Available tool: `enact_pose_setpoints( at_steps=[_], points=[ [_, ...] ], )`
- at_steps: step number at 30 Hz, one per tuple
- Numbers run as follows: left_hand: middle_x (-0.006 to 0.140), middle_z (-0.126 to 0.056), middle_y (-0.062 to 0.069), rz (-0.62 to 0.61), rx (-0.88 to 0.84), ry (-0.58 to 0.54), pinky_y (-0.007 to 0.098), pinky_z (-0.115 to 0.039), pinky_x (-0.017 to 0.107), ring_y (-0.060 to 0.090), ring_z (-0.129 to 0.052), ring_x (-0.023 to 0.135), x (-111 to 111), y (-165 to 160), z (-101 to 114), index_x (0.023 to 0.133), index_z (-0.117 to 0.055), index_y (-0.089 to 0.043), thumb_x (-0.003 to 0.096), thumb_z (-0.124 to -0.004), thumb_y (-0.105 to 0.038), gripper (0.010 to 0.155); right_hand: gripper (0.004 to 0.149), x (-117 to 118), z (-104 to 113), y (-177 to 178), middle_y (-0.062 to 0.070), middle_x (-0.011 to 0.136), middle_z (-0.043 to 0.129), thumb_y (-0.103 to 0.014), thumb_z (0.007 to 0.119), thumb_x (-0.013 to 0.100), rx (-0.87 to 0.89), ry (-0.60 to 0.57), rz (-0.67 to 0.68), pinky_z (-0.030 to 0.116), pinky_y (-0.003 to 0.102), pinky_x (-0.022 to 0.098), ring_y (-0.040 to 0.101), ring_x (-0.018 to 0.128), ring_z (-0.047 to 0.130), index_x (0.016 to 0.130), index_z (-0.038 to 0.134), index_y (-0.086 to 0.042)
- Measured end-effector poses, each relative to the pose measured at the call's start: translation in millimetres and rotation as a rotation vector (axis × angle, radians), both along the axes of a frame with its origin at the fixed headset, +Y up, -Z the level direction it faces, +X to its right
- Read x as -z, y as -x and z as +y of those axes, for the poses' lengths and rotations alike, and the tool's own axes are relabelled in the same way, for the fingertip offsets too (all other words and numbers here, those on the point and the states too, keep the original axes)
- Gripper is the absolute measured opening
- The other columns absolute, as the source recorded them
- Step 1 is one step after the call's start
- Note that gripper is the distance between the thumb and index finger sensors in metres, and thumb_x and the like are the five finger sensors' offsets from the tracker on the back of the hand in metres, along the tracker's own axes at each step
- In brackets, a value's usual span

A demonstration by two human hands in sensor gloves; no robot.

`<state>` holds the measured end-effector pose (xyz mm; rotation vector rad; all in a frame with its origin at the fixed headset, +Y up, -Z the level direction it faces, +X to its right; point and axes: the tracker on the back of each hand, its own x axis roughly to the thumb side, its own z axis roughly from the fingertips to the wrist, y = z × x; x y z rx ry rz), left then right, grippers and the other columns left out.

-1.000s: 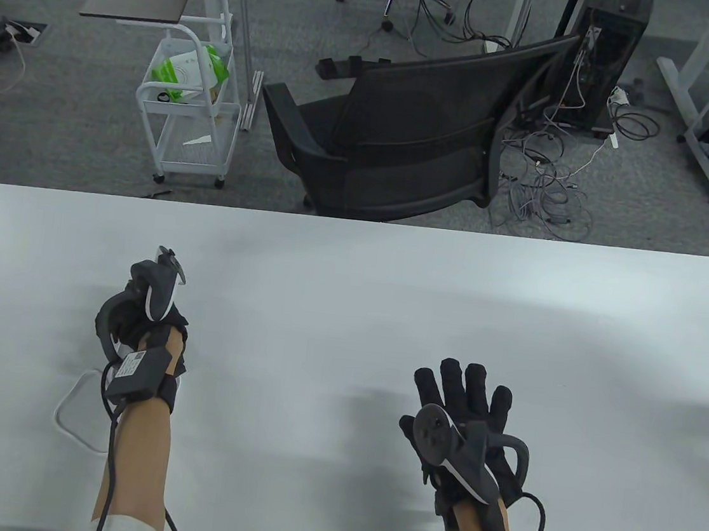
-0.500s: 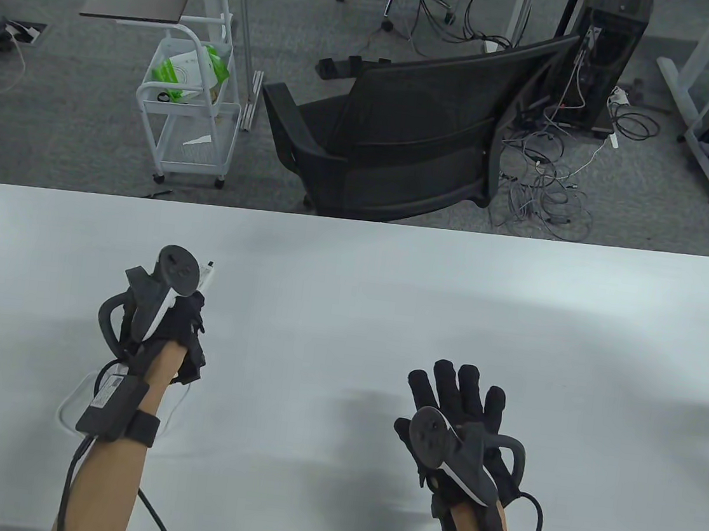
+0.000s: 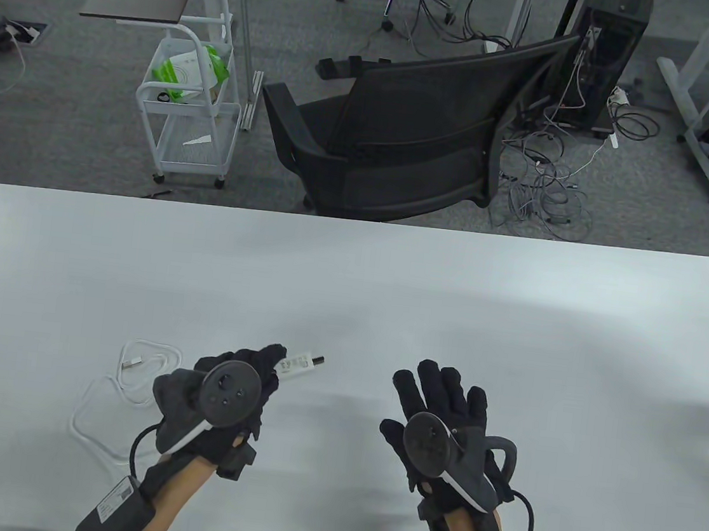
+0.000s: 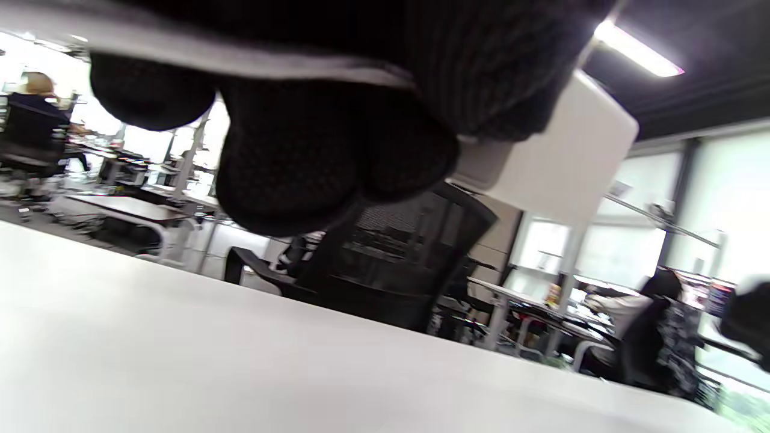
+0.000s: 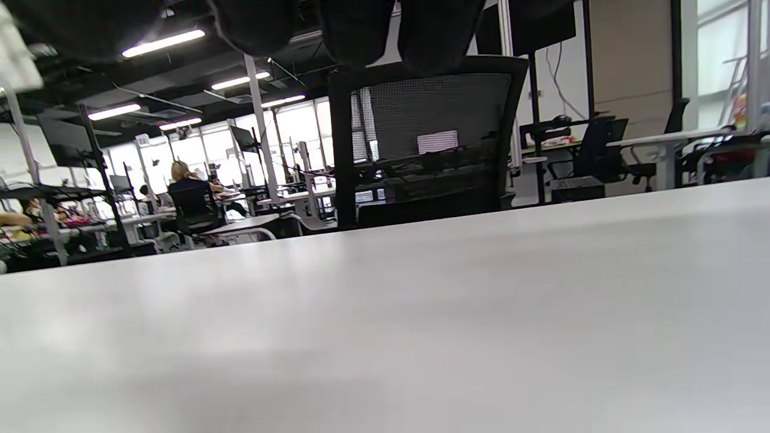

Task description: Remove USB cable from charger head with left hand

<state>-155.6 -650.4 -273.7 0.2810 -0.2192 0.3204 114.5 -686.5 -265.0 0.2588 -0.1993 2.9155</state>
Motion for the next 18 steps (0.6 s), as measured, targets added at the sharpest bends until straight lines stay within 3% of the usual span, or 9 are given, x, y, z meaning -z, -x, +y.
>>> enact_pose_setpoints(
  at_steps=[8,18],
  points=[
    [0.056,-0.114,-0.002,-0.153,0.185,-0.091,0.051,-0.088,0.049,0.02,-0.116,0.041,-19,-39,-20,0.077,-0.098,-0.023,0.0282,-0.085,-0.038,0.053,0.071,-6,-3,20,0.001,0.11,0.065,-0.064,0.065,0.036,0.229,0.124,0.126,0.058,0.061,0.072,0.031,0.101,0.078,0.1,0.055,-0.036],
    [0.058,-0.115,-0.004,-0.194,0.221,-0.148,0.05,-0.09,0.048,0.019,-0.118,0.041,-29,-54,-25,0.074,-0.098,-0.025,0.0269,-0.088,-0.039,0.05,0.062,-3,-16,29,-0.002,0.089,0.093,-0.059,0.075,0.035,0.319,0.255,0.145,0.073,0.053,0.066,0.024,0.08,0.101,0.09,0.077,-0.03]
  ],
)
